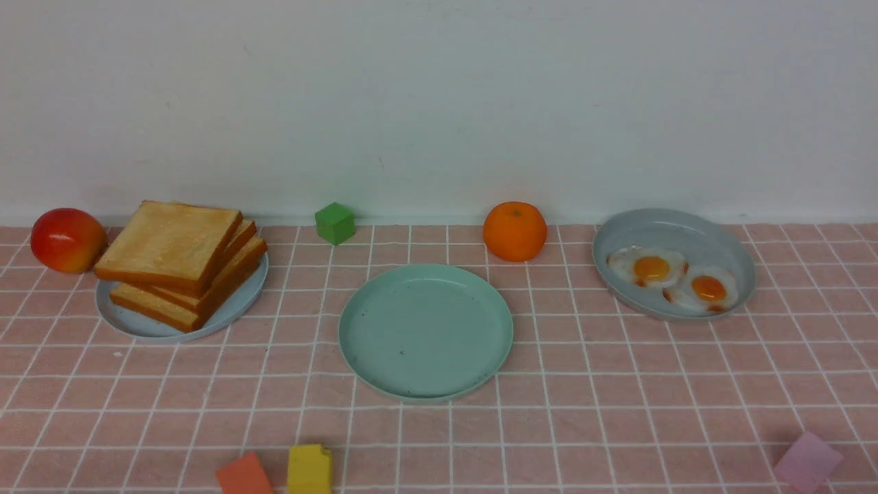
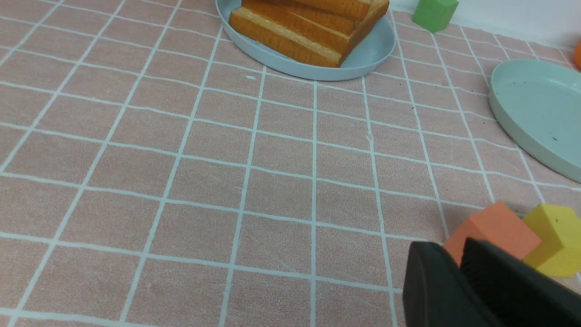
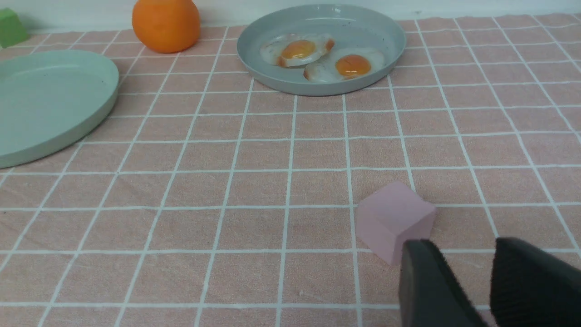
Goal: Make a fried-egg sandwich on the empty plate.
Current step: Use the left arm to grab a slice of bread
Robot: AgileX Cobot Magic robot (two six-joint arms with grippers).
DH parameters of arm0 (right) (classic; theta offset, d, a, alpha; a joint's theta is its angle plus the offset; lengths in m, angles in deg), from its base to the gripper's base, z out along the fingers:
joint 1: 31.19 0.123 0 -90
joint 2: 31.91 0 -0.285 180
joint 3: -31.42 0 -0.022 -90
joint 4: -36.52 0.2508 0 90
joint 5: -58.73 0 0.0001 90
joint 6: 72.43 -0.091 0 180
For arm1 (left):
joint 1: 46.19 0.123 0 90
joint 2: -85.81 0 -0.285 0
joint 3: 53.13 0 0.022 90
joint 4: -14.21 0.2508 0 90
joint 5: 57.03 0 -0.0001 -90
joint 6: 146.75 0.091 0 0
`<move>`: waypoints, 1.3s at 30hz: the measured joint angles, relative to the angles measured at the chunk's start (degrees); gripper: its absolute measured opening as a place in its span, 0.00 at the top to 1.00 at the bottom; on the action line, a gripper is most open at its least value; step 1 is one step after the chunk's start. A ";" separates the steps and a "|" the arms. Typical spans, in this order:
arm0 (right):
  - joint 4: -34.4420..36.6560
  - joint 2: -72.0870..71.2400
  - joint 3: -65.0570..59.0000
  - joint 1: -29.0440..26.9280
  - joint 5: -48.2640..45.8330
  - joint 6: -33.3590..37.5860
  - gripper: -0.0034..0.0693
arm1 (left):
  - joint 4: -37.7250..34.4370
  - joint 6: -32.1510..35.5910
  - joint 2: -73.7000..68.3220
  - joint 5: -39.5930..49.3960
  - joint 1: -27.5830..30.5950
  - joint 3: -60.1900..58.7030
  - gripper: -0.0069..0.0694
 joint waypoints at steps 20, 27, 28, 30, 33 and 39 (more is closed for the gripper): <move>0.00 0.00 0.00 0.00 0.00 0.00 0.62 | -3.03 -2.11 0.00 -6.05 0.00 0.00 0.74; -0.05 0.00 0.00 0.00 0.00 0.00 0.62 | -24.85 -14.64 0.00 -21.73 0.00 0.00 0.73; -0.05 0.00 0.00 0.00 0.00 0.00 0.62 | -26.99 -15.45 0.00 -24.00 0.00 0.00 0.73; -0.05 0.00 0.00 0.00 0.00 0.00 0.62 | -28.64 -15.72 0.00 -25.03 0.00 0.15 0.73; -0.05 0.00 0.00 0.00 0.00 0.00 0.62 | -27.82 -14.75 0.00 -21.38 -0.53 3.15 0.73; -0.05 0.00 0.00 0.00 0.00 0.00 0.62 | -18.83 -5.94 -12.29 -5.10 -1.18 18.00 0.81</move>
